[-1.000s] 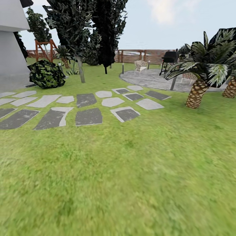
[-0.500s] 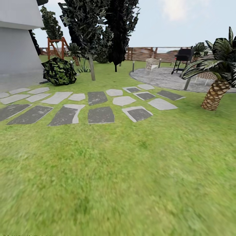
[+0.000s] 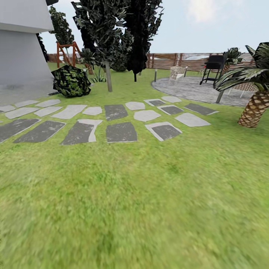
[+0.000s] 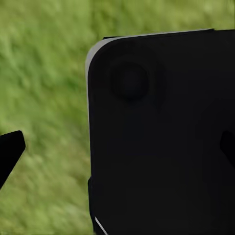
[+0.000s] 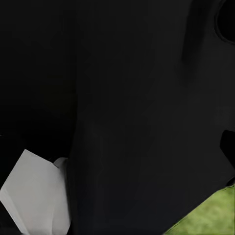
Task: Take the three Easter eggs out of the wicker basket on the lawn in the garden, then place them on the lawn next to a single tree (choose any tree) so that all three eggs are next to the same tree and none are left in the basket.
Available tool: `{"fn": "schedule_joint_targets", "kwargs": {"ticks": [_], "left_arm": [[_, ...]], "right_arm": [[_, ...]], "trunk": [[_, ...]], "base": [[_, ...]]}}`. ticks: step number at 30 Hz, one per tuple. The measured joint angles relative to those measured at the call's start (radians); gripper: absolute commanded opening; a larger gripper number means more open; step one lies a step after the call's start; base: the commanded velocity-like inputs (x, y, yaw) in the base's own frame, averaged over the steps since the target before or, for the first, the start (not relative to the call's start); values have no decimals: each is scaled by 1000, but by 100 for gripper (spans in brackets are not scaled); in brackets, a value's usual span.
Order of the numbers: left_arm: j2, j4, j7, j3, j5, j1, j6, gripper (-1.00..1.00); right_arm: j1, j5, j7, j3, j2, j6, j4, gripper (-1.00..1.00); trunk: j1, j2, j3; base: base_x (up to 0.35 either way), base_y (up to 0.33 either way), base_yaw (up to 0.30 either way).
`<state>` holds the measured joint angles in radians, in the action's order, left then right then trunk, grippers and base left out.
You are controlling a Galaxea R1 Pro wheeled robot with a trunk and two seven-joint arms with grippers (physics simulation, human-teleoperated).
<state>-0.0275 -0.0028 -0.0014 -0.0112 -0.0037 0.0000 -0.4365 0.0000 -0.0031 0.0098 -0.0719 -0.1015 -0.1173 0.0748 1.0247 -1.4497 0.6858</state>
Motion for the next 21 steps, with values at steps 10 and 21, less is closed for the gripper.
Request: {"fn": "schedule_joint_targets", "kwargs": {"ticks": [10, 21], "left_arm": [[0, 0, 0, 0, 0, 0, 0, 100], [0, 0, 0, 0, 0, 0, 0, 100]], "right_arm": [[0, 0, 0, 1, 0, -1, 2, 100], [0, -1, -1, 0, -1, -2, 2, 100]], "trunk": [[0, 0, 0], [0, 0, 0]], "base": [[186, 301, 0], [206, 283, 0]]}}
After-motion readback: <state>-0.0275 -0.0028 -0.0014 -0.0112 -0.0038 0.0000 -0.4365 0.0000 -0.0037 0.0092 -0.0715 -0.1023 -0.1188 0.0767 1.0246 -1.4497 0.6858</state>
